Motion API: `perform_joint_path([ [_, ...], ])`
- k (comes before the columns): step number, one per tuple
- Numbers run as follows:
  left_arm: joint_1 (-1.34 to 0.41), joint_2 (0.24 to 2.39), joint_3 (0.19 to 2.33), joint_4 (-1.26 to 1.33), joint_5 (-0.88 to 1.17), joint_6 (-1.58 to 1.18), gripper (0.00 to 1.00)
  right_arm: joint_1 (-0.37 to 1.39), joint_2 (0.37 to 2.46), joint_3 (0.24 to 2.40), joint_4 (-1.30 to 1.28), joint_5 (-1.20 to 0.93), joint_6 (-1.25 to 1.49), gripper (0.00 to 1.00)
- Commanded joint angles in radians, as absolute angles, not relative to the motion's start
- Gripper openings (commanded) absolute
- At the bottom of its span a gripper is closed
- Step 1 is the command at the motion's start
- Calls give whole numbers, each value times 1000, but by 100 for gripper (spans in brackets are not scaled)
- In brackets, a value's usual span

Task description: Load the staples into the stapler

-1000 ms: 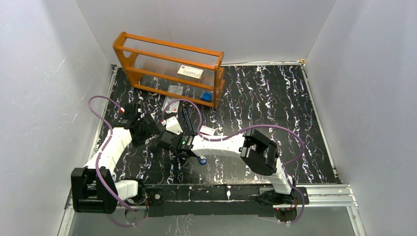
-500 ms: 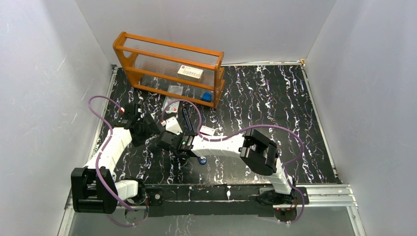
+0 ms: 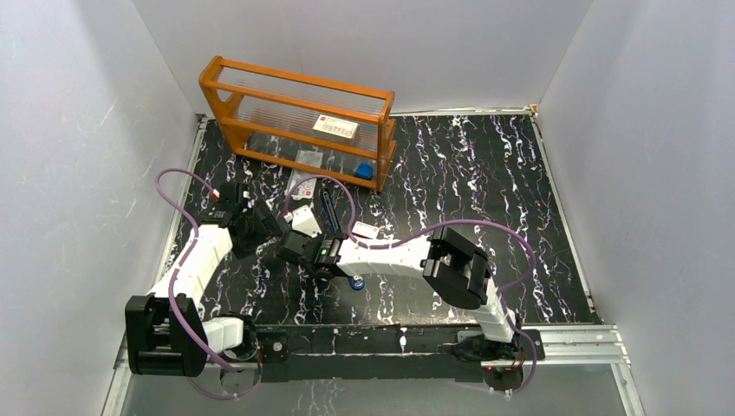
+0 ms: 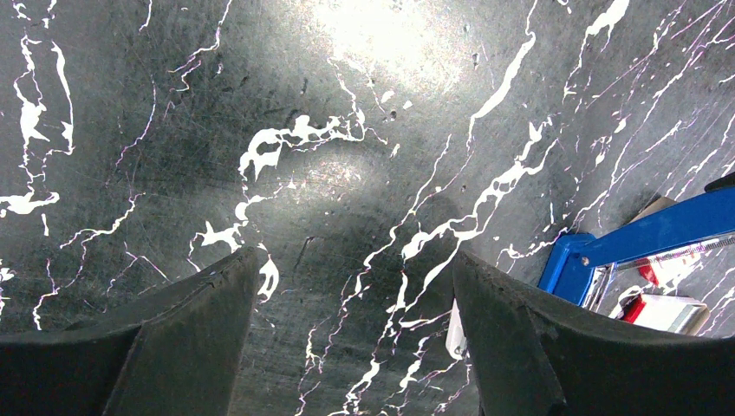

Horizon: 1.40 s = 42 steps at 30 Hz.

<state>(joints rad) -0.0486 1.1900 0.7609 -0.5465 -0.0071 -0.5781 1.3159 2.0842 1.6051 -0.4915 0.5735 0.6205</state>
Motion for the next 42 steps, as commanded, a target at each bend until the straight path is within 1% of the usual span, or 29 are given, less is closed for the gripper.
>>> perform_joint_path([
  [1,-43,1190,765,-553,0,-568,79,1313,2097,1592,-476,601,615,20],
  [17,-43,1190,765,-554,0,-568,79,1311,2086,1575,-458,582,615,20],
  [36,-43,1193,766,-555,0,-568,79,1316,2014,1566,-449,635,597,20],
  [42,-44,1196,767,-554,0,-568,79,1316,2019,1572,-435,606,585,20],
])
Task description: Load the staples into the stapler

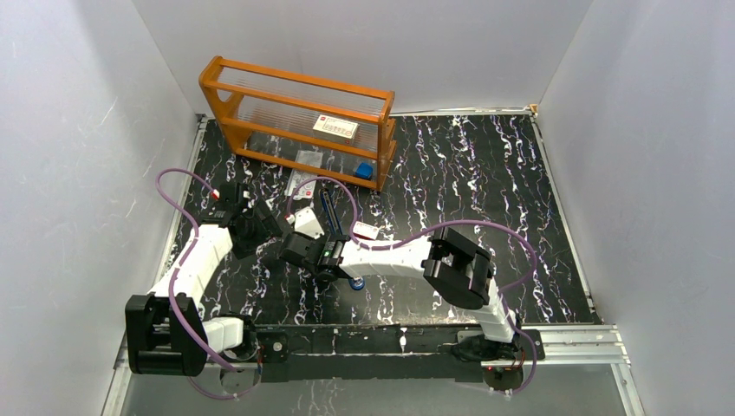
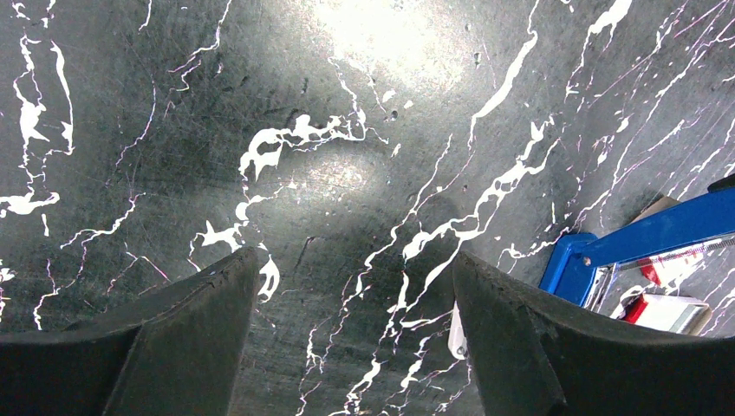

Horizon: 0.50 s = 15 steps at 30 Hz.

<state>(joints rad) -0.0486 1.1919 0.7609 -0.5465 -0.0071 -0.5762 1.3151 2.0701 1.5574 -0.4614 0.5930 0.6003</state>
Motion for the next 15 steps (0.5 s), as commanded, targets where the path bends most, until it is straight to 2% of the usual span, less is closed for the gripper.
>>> perform_joint_path([
  [1,-43,1197,767,-552,0,-568,79,1316,2023,1571,-433,597,585,20],
  [15,-44,1195,765,-553,0,-566,79,1316,2023,1552,-418,561,589,20],
])
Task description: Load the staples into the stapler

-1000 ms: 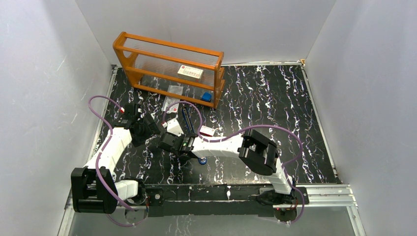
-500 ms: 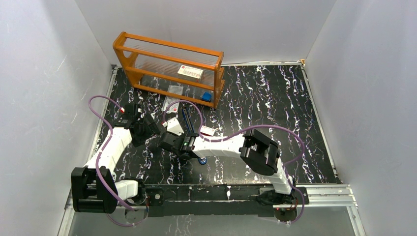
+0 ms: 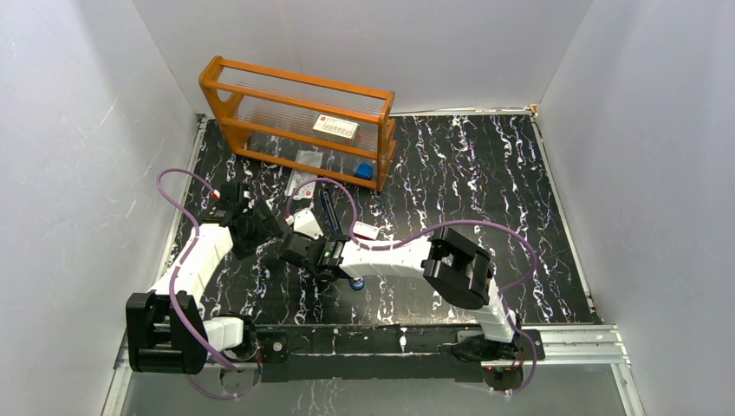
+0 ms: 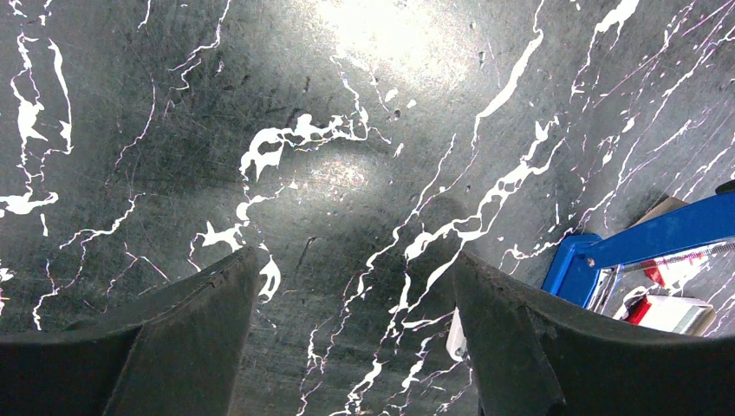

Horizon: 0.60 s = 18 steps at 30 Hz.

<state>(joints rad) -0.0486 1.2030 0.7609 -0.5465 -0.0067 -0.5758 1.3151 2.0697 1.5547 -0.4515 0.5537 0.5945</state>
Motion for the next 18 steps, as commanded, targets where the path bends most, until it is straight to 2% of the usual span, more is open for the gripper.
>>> perform_joint_path([
  [1,-43,1194,765,-553,0,-566,79,1316,2022,1552,-419,561,590,20],
  [18,-43,1197,766,-553,0,-567,79,1316,1994,1559,-417,592,586,19],
])
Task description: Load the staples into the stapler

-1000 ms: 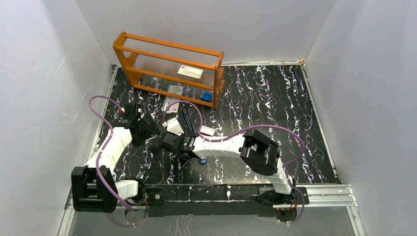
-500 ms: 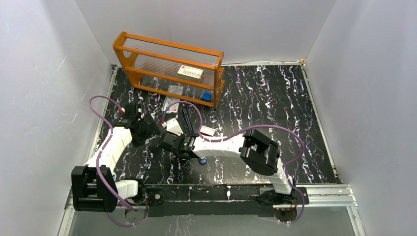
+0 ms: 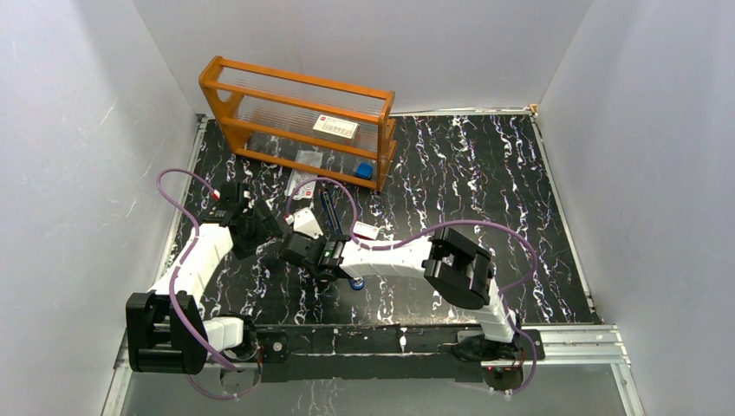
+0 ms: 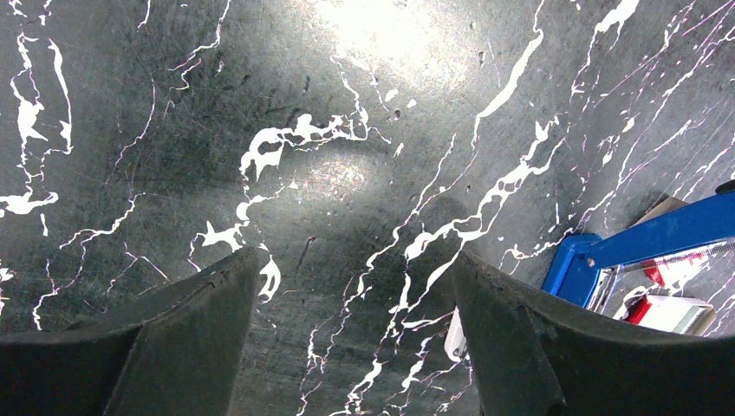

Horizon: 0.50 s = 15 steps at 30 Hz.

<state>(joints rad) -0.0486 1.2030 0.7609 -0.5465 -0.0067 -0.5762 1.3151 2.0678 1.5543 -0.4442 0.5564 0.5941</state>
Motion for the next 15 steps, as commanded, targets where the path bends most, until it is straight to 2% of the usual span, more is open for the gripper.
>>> perform_joint_path([
  [1,-43,1197,766,-553,0,-566,79,1315,1991,1557,-415,591,587,19],
  [15,-43,1196,765,-554,-1,-566,79,1315,2022,1546,-428,569,612,19],
])
